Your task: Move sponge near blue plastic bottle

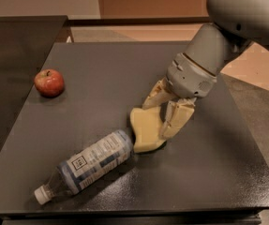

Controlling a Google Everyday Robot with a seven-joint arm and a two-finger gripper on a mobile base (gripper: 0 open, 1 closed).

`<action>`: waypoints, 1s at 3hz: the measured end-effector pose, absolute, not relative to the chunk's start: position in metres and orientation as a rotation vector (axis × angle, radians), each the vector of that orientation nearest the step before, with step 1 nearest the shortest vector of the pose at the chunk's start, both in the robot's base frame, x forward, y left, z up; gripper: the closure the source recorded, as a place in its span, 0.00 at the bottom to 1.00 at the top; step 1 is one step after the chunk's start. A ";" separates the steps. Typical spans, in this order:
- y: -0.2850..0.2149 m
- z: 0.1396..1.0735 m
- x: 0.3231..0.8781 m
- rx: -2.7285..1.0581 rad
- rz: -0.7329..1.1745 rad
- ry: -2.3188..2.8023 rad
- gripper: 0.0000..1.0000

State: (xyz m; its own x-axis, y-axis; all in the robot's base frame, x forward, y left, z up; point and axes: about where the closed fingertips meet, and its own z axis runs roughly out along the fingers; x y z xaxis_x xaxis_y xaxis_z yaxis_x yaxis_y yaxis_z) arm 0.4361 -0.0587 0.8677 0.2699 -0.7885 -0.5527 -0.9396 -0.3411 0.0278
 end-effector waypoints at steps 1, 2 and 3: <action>-0.053 0.864 0.423 -2.267 0.701 1.564 0.83; -0.047 0.860 0.414 -2.287 0.717 1.557 0.59; -0.045 0.861 0.416 -2.281 0.706 1.555 0.36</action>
Offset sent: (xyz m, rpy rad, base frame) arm -0.0362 0.0137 -0.0136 -0.0258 0.0476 0.0687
